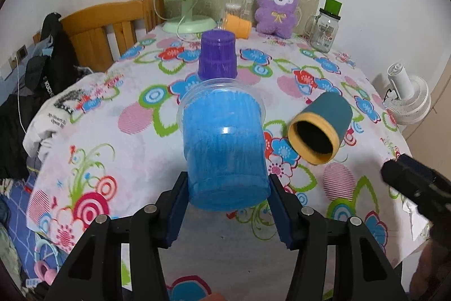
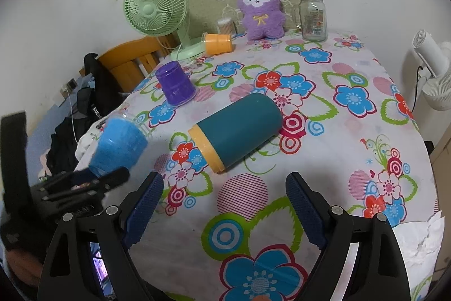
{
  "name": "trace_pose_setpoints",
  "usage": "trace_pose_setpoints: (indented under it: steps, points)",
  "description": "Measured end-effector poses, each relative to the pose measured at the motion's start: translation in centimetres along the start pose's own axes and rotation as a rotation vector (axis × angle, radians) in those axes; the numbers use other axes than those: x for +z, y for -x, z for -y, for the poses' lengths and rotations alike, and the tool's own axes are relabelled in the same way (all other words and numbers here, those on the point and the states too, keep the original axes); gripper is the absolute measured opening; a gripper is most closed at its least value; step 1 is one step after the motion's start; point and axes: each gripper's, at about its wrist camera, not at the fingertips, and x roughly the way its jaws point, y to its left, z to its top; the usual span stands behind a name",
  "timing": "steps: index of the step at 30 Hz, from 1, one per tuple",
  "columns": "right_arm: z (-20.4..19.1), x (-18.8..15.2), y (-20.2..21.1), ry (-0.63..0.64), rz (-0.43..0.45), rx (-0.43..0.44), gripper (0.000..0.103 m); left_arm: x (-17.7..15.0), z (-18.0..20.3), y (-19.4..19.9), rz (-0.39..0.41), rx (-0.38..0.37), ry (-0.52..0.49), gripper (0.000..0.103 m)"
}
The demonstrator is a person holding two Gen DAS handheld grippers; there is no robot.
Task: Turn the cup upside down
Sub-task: 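Hold the blue cup upright in the left tool above the table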
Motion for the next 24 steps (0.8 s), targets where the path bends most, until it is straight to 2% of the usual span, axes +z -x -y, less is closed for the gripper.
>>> trace_pose_setpoints:
  steps: [8,16,24]
  points:
    - [-0.5,-0.3,-0.5,0.003,-0.007,0.019,0.09,1.6,-0.5,2.3,0.035,0.02,-0.021,0.056]
    - [-0.7,-0.3,-0.6,0.008,-0.008,0.03,0.09,2.1,-0.5,3.2,0.001,0.011,-0.04,0.056]
    - [-1.2,-0.3,-0.9,0.019,-0.018,0.041,0.09,2.4,-0.5,3.9,0.004,0.01,-0.055,0.056]
